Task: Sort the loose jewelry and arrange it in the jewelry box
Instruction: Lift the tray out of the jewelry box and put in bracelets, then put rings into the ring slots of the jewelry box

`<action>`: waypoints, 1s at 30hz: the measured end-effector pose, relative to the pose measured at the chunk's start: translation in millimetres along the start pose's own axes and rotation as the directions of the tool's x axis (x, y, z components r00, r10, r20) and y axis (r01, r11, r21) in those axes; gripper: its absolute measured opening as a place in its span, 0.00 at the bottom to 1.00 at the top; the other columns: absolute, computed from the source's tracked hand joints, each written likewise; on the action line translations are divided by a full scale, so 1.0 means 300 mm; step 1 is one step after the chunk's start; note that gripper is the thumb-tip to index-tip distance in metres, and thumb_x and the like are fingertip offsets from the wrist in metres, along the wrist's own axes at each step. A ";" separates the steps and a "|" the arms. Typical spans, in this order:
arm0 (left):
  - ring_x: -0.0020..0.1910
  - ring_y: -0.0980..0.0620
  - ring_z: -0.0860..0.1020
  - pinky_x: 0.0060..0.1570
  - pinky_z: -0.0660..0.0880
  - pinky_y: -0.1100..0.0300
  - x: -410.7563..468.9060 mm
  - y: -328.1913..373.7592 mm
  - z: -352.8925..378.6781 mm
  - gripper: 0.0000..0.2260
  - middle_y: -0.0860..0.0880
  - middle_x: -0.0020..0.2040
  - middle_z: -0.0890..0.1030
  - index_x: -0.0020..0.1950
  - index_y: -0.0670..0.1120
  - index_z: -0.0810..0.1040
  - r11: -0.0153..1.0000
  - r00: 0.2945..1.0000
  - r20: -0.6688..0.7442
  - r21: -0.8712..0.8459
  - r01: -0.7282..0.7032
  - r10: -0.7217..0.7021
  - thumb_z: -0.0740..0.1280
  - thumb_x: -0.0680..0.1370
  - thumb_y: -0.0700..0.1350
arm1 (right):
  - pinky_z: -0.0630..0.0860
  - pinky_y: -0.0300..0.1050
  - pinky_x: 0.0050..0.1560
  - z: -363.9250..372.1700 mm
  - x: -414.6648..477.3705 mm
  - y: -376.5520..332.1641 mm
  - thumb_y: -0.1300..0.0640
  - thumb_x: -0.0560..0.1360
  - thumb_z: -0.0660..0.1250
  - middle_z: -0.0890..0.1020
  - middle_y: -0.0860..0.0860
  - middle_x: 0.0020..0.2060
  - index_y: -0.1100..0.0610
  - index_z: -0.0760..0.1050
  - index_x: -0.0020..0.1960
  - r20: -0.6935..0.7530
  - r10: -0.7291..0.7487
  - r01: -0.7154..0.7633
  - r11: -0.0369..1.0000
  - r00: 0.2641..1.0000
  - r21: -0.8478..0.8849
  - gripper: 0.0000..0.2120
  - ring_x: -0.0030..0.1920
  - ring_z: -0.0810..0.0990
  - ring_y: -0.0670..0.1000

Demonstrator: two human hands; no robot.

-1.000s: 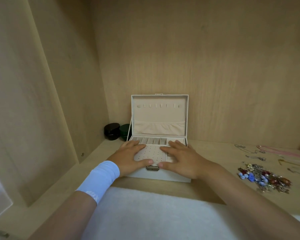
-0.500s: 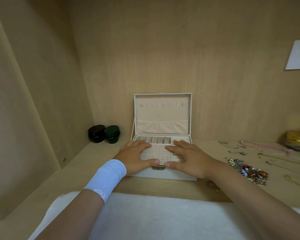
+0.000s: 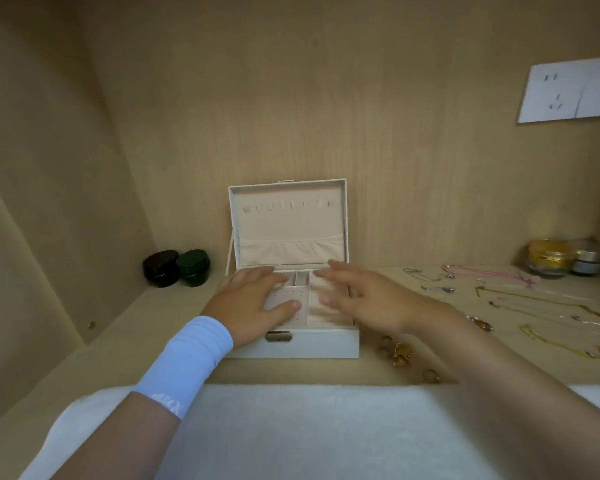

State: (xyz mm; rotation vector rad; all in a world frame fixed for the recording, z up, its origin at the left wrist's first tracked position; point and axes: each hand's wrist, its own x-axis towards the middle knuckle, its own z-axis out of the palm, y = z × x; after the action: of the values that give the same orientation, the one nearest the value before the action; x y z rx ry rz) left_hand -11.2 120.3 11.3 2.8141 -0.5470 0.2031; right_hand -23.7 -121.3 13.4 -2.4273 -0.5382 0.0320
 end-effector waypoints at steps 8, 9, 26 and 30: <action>0.58 0.54 0.71 0.64 0.66 0.55 0.139 0.339 0.091 0.10 0.54 0.55 0.79 0.57 0.56 0.81 0.937 0.943 -0.066 -0.110 -0.331 0.326 0.68 0.77 0.52 | 0.74 0.36 0.44 -0.200 -0.138 0.184 0.58 0.77 0.68 0.83 0.39 0.39 0.44 0.83 0.46 -0.131 0.093 -0.118 0.973 0.987 -0.198 0.09 0.39 0.80 0.38; 0.57 0.54 0.70 0.64 0.65 0.56 0.144 0.370 0.105 0.08 0.55 0.55 0.79 0.55 0.56 0.82 0.928 0.930 -0.049 -0.065 -0.366 0.364 0.68 0.77 0.52 | 0.75 0.37 0.42 -0.188 -0.158 0.188 0.57 0.76 0.68 0.83 0.39 0.37 0.44 0.83 0.45 -0.081 0.108 -0.123 0.969 0.991 -0.215 0.09 0.36 0.80 0.39; 0.54 0.54 0.73 0.61 0.61 0.58 0.142 0.408 0.235 0.10 0.56 0.49 0.82 0.52 0.57 0.84 0.905 0.909 0.069 0.085 -0.417 0.412 0.63 0.78 0.53 | 0.78 0.45 0.44 -0.062 -0.167 0.250 0.51 0.72 0.69 0.81 0.43 0.37 0.47 0.84 0.45 -0.024 0.117 -0.116 0.907 0.993 -0.405 0.05 0.42 0.80 0.47; 0.53 0.56 0.75 0.63 0.63 0.59 0.147 0.403 0.229 0.08 0.58 0.48 0.83 0.56 0.58 0.80 0.940 0.941 -0.076 -0.070 -0.335 0.330 0.66 0.78 0.53 | 0.73 0.37 0.37 -0.100 -0.181 0.255 0.55 0.74 0.71 0.83 0.44 0.35 0.50 0.83 0.41 -0.166 0.138 -0.162 0.976 0.976 -0.143 0.04 0.34 0.78 0.41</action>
State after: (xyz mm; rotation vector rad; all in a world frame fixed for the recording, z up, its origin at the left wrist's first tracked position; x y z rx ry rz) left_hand -11.2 -22.8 -18.1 2.6086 -0.9922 0.3255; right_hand -40.4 -214.3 -14.6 -2.5912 -0.2950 -0.1390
